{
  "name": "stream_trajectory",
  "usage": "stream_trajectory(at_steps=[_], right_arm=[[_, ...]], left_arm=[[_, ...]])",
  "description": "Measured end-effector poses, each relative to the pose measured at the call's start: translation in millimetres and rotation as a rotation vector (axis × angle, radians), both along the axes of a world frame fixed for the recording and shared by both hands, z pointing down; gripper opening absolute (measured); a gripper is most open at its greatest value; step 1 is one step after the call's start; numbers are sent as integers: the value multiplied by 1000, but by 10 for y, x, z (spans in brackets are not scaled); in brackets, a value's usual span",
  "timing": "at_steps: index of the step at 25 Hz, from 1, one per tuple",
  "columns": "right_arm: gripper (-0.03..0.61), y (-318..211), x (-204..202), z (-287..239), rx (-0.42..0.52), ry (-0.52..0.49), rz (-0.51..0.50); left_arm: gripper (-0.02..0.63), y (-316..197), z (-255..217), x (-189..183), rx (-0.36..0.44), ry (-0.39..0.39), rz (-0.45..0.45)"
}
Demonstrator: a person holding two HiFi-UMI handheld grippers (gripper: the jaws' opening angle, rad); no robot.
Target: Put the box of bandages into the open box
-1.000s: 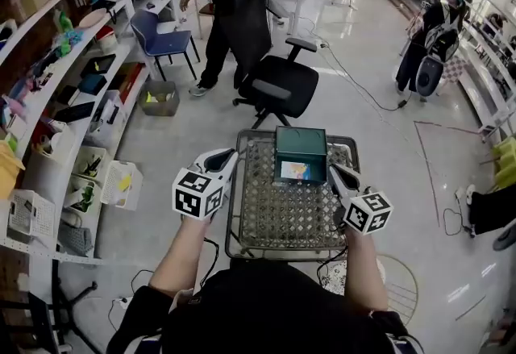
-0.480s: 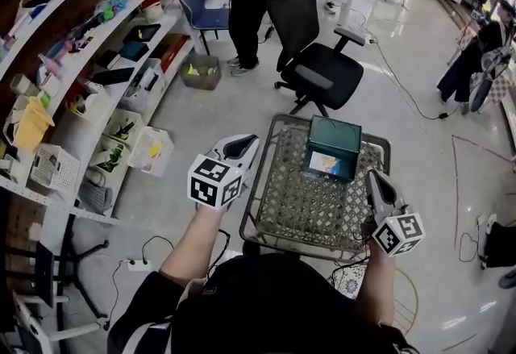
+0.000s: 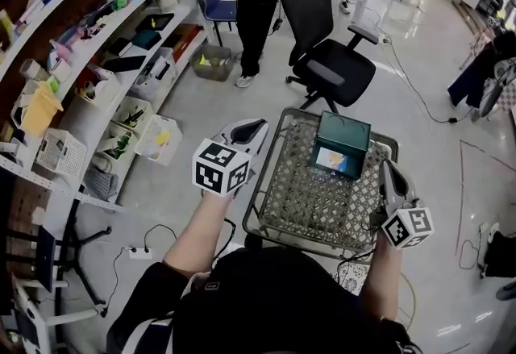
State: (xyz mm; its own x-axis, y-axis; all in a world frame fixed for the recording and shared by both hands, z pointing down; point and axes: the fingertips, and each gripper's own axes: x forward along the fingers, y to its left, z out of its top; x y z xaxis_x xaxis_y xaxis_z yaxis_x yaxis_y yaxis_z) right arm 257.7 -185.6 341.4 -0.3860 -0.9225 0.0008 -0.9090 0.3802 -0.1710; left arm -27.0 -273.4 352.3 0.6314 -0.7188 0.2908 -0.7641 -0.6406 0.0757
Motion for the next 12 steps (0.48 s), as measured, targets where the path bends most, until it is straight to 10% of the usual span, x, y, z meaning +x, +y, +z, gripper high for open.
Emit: stream_trajectory(at_steps=[12], right_arm=[[8, 40, 12, 119, -29, -3, 11]], left_arm=[[21, 107, 252, 114, -48, -18, 19]])
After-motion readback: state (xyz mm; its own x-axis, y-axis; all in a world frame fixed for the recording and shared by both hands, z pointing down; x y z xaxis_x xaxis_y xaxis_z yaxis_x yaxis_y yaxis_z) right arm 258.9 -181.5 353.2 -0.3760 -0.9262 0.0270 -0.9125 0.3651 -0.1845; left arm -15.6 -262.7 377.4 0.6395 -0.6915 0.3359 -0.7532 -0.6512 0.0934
